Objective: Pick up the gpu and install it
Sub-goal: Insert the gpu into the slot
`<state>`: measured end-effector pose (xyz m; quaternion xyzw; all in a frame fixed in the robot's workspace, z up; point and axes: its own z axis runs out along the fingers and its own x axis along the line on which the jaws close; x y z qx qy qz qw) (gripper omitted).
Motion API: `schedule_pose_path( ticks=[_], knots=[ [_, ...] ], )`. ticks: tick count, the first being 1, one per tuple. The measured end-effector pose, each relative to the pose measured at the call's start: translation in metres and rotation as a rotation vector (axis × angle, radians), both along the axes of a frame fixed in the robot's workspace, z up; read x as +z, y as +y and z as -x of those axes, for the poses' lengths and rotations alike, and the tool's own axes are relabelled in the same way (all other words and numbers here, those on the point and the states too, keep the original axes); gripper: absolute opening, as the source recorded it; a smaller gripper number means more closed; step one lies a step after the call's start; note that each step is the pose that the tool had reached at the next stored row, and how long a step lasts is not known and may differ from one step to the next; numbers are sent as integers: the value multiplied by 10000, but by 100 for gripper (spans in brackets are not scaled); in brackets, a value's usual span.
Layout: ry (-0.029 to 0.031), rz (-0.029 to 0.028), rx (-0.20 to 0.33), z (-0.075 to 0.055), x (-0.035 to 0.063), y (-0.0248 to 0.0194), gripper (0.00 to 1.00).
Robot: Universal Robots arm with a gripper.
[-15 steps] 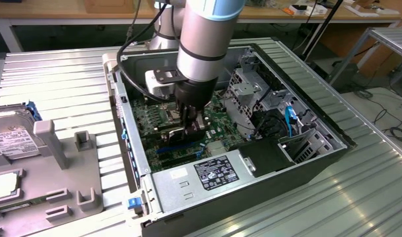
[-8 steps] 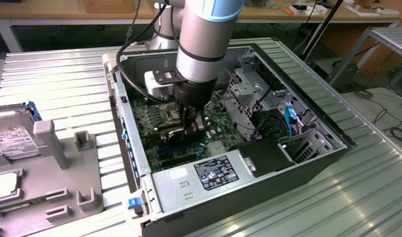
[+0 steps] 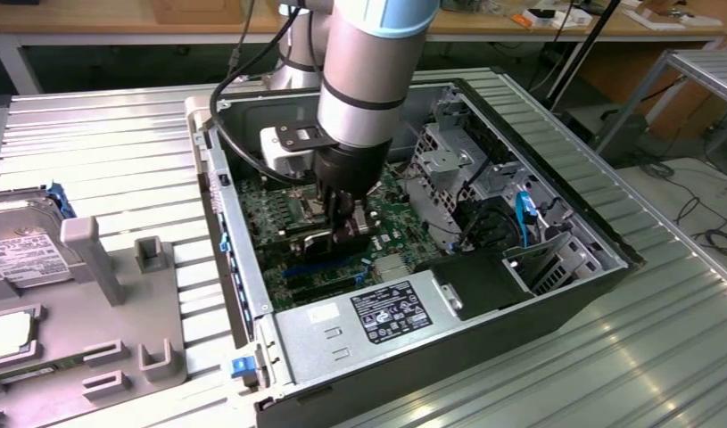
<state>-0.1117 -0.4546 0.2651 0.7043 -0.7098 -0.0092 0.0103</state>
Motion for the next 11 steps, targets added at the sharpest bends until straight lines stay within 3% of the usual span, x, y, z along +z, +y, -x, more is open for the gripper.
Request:
schedule_pose_path(
  ticks=[9, 10, 11],
  knots=[
    [0, -1, -1, 16, -42, -4, 27],
    [-7, -1, -1, 16, -48, -4, 27],
    [-50, 2, -2, 17, -69, -4, 27]
  ],
)
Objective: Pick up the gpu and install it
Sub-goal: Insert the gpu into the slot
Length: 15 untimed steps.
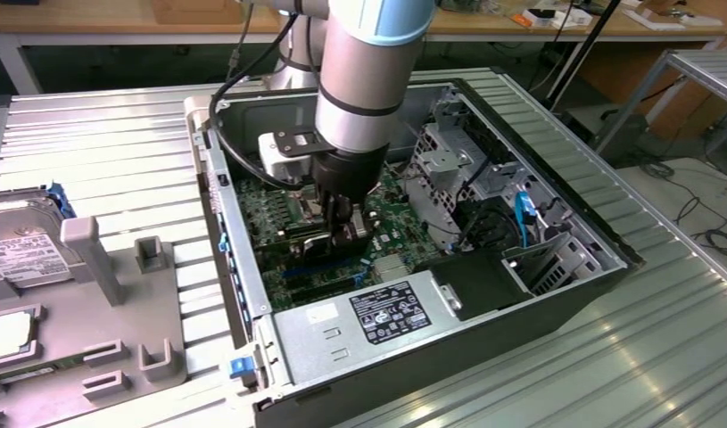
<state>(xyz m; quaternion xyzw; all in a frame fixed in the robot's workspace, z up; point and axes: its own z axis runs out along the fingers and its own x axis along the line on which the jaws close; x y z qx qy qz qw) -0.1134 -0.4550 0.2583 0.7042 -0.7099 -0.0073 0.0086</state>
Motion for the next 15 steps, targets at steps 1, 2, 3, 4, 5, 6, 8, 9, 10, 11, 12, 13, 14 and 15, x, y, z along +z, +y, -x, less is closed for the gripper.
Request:
schedule_pose_path(
  ticks=[1, 2, 3, 4, 5, 6, 8, 9, 10, 11, 12, 13, 14, 15],
  knots=[
    [-1, 1, 0, 0, 0, 0, 27],
    [-3, -2, 0, 0, -1, 0, 27],
    [-3, -3, 1, 0, -2, 0, 27],
    [-6, -20, -4, 2, -8, 2, 28],
    [-4, -4, 0, 0, -1, 1, 34],
    [-3, -1, 0, 0, 47, 0, 34],
    [-1, 2, 0, 0, 233, 0, 34],
    [-3, -1, 0, 0, 316, 1, 34],
    [-3, 0, 1, 0, 418, 0, 34],
    [-2, -1, 1, 0, 442, 1, 34],
    [-3, -2, 1, 0, 441, 1, 34],
    [-3, -1, 1, 1, 442, 0, 34],
    [-2, -1, 1, 1, 442, 0, 26],
    [-2, -2, 0, 1, 442, 0, 20]
  ],
)
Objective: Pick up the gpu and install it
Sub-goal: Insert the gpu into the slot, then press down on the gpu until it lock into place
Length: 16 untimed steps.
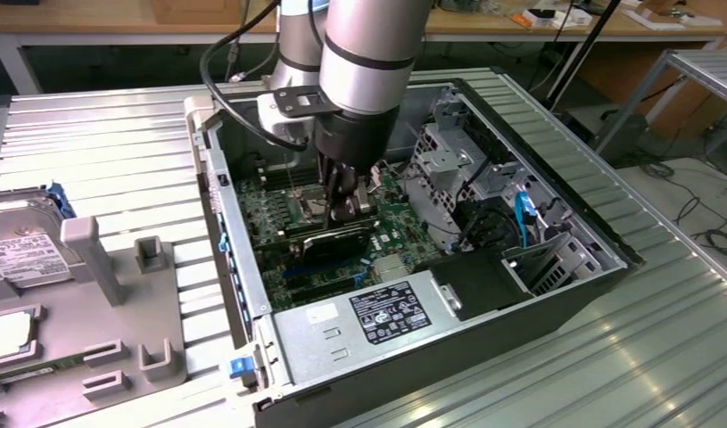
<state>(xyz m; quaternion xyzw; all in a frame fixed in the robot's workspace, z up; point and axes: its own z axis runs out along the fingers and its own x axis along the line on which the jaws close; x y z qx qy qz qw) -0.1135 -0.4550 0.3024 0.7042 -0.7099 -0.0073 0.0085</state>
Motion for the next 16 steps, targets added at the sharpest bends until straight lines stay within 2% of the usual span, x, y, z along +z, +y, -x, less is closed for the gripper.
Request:
schedule_pose_path(
  ticks=[1, 13, 16],
  knots=[
    [0, 1, 0, 0, 0, 0, 11],
    [0, 1, 0, 0, 0, -2, 11],
    [-3, -3, 0, 98, 23, -2, 11]
  ],
)
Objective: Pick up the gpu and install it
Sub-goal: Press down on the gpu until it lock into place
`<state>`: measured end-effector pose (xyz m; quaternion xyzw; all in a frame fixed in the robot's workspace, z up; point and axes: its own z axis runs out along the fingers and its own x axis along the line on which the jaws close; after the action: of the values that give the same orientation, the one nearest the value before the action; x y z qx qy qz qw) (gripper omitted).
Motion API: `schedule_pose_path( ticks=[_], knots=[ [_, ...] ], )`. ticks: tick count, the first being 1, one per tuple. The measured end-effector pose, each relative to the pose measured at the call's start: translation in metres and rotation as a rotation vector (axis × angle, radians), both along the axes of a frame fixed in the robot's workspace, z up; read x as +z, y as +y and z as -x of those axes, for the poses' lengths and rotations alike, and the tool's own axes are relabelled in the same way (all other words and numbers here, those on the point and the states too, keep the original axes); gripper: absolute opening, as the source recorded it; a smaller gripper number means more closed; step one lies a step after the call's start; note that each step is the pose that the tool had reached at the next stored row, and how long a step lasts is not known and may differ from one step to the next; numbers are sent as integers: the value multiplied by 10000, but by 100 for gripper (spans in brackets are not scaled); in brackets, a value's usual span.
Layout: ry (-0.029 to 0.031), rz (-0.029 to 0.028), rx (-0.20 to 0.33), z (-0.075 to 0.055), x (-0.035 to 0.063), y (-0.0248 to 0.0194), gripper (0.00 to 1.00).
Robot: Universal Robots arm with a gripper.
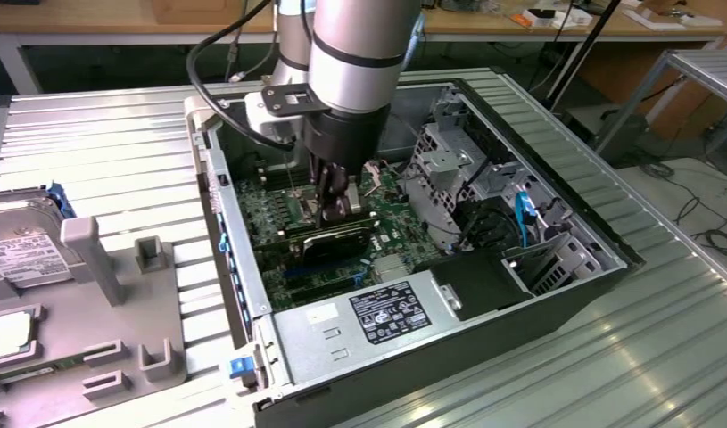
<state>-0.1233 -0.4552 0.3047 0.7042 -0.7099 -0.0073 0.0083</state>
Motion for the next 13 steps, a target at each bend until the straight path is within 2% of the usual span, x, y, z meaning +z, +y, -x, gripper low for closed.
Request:
schedule_pose_path(
  ticks=[6, 13],
  knots=[
    [0, 0, 1, 129, 132, 0, 11],
    [-47, 0, 0, 432, 147, 0, 11]
  ],
)
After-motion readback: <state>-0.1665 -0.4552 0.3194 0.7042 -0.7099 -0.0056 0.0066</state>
